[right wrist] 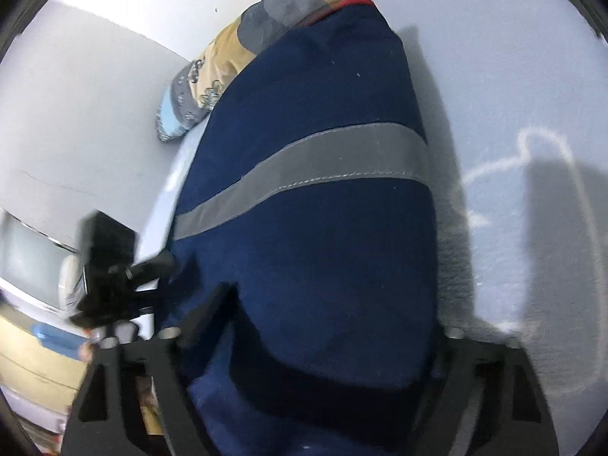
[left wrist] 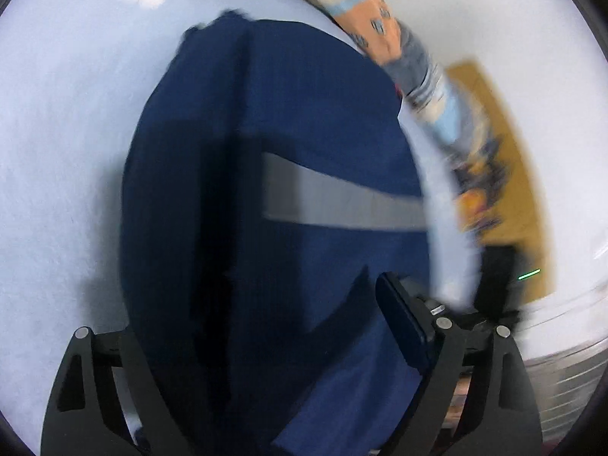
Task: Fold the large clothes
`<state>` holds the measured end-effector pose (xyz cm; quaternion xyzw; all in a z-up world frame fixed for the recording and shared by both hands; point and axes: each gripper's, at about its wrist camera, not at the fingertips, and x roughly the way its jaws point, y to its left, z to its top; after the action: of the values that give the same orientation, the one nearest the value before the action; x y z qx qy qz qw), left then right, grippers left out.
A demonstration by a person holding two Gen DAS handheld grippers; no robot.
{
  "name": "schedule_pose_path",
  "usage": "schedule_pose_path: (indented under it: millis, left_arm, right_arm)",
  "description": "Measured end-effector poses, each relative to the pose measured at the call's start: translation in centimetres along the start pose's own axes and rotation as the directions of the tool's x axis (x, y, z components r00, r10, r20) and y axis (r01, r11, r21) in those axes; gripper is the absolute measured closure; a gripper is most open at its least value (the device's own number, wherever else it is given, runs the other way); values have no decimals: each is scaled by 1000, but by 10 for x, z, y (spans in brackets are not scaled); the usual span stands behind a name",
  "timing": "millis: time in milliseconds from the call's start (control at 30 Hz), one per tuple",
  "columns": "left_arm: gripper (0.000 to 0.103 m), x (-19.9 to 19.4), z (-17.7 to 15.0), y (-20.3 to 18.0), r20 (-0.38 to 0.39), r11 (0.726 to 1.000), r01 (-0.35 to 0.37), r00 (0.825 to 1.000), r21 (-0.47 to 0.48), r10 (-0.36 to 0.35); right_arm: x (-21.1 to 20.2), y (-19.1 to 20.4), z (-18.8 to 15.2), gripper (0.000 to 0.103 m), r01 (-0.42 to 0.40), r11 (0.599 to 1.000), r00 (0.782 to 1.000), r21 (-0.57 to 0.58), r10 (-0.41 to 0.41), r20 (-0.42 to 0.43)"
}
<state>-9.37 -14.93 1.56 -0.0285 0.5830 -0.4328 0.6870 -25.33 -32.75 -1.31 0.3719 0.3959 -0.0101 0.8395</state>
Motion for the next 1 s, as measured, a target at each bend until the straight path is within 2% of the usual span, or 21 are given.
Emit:
schedule_pose_path:
  millis: [33, 67, 133, 233, 367, 433, 600, 767, 900, 967, 1000]
  left_arm:
    - [22, -1, -3, -11, 4, 998, -37, 999, 41, 37]
    - [25, -3, -6, -22, 15, 998, -40, 999, 56, 40]
    - [33, -9, -14, -37, 19, 999, 3, 1000, 44, -4]
    - [35, -11, -30, -69, 36, 996, 32, 999, 81, -35]
    - [35, -7, -47, -109, 60, 987, 81, 994, 137, -89]
    - [35, -6, -46, -124, 70, 983, 104, 991, 149, -115]
    - [35, -2, -54, -152, 83, 977, 111, 988, 182, -128]
    - [35, 7, -58, -167, 102, 980, 46, 993, 196, -67]
    - [35, 20, -58, -160, 131, 989, -28, 991, 145, 9]
    - [35, 41, -54, -147, 98, 990, -95, 992, 101, 85]
    - [35, 49, -57, -139, 75, 986, -150, 987, 74, 144]
  right_arm:
    - [-6, 5, 0, 45, 15, 1000, 1000, -25, -14, 13]
    - [-14, 10, 1, 52, 29, 998, 999, -51, -28, 23]
    - [-34, 20, 1, 56, 82, 991, 996, -106, -78, 45]
    - [-71, 26, -7, 56, 170, 968, 984, -182, -156, 92]
    - [-122, 17, -20, 56, 209, 955, 972, -212, -179, 152]
    - [-148, 8, -28, 56, 223, 952, 964, -211, -184, 190]
    - [-180, -13, -41, 56, 228, 959, 953, -171, -183, 241]
    - [-188, -21, -41, 56, 236, 958, 951, -164, -193, 239]
    - [-175, -31, -36, 56, 245, 959, 954, -146, -211, 215]
    - [-156, -47, -32, 48, 260, 961, 959, -97, -245, 144]
    - [-142, -58, -31, 45, 282, 957, 958, -65, -276, 83]
